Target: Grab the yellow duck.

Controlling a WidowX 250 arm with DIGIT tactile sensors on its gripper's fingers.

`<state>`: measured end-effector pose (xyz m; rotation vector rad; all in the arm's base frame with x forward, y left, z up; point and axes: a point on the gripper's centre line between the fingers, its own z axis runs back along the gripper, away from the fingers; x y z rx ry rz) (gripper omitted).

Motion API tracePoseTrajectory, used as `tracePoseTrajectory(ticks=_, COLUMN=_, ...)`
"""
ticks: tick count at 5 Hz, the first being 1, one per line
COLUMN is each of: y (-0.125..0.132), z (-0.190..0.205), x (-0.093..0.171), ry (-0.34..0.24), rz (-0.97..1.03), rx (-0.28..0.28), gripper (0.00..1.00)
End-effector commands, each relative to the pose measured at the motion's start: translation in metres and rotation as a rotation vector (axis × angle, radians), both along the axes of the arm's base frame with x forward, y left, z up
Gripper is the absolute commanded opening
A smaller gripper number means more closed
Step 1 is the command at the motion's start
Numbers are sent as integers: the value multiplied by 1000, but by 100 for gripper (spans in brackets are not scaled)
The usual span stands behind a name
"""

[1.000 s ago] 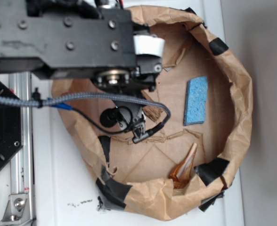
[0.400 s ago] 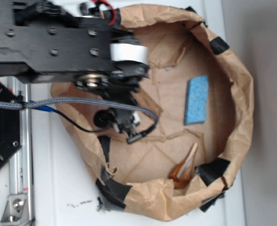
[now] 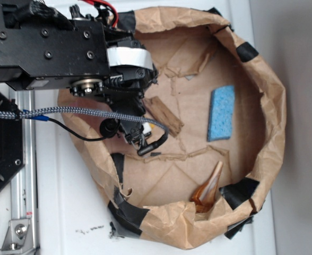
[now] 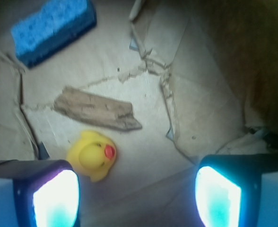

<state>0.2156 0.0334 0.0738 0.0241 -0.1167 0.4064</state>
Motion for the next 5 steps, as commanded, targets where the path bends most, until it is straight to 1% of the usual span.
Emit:
tracePoseTrajectory(ticks=1, y=11, z=-4, x=1, ry=21, rz=-8, rx=18, gripper=100)
tracePoseTrajectory(ticks=2, y=11, z=-7, x=0, ry=22, rz=-12, rx=29, gripper=100)
tracePoseTrajectory(ticks=3, y=15, z=-12, x=4, ry=14, rz=9, rx=67, gripper=100)
tracePoseTrajectory(ticks=5, y=21, z=-24, x=13, ry=12, rz=34, rx=68, gripper=100)
